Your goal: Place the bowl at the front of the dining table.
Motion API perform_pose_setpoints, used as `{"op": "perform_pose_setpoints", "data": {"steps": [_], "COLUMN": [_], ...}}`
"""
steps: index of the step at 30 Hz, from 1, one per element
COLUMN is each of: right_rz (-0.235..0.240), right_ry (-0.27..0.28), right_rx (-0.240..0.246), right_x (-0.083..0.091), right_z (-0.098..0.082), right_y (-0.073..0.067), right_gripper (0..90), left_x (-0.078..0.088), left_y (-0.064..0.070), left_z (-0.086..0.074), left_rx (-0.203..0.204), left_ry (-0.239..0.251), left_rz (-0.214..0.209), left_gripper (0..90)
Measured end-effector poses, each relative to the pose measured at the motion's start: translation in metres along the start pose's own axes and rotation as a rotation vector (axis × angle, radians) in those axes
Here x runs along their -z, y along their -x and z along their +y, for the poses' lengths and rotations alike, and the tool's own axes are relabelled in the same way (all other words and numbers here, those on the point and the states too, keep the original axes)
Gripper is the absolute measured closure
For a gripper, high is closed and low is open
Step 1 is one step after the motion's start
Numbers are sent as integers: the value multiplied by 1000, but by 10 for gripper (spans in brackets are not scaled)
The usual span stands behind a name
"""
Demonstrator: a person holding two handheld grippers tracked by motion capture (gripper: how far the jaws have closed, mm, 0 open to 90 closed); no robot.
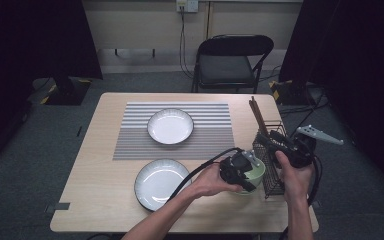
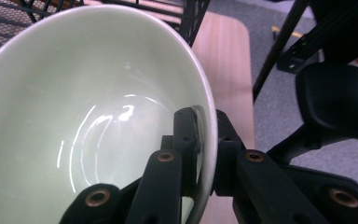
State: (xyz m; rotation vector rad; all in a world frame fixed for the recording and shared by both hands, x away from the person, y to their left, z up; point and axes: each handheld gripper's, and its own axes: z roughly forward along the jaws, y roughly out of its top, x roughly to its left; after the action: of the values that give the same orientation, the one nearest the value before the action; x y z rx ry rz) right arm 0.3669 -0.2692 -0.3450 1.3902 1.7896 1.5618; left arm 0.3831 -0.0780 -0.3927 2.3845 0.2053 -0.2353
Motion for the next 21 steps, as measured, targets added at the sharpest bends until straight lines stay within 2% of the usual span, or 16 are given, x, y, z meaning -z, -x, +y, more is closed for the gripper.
{"op": "perform_pose_setpoints", "data": {"steps": [6, 8, 11, 13, 16, 18, 21], "right_rz": [-7, -11, -10, -9, -12, -15, -25], "right_ry": [-1, -1, 0, -3, -6, -4, 6], "right_rx": [2, 3, 3, 5, 2, 1, 0], "right_x": [0, 0, 1, 1, 0, 0, 2], "right_z": [0, 0, 0, 0, -1, -1, 0], "right_y": [0, 0, 0, 0, 1, 1, 0], "right_gripper": [362, 363, 360, 358, 354, 350, 350], "left_x": [3, 5, 8, 9, 11, 14, 20], "left_y": [-2, -3, -4, -4, -3, -2, -3], "left_z": [-1, -1, -2, -2, -3, -3, -5], "left_rx": [26, 53, 69, 68, 87, 73, 89], "left_ry": [37, 61, 92, 101, 124, 120, 140], "left_rz": [-18, -32, -47, -54, -56, -53, -63], "left_gripper": [840, 839, 839, 839, 838, 838, 836]}}
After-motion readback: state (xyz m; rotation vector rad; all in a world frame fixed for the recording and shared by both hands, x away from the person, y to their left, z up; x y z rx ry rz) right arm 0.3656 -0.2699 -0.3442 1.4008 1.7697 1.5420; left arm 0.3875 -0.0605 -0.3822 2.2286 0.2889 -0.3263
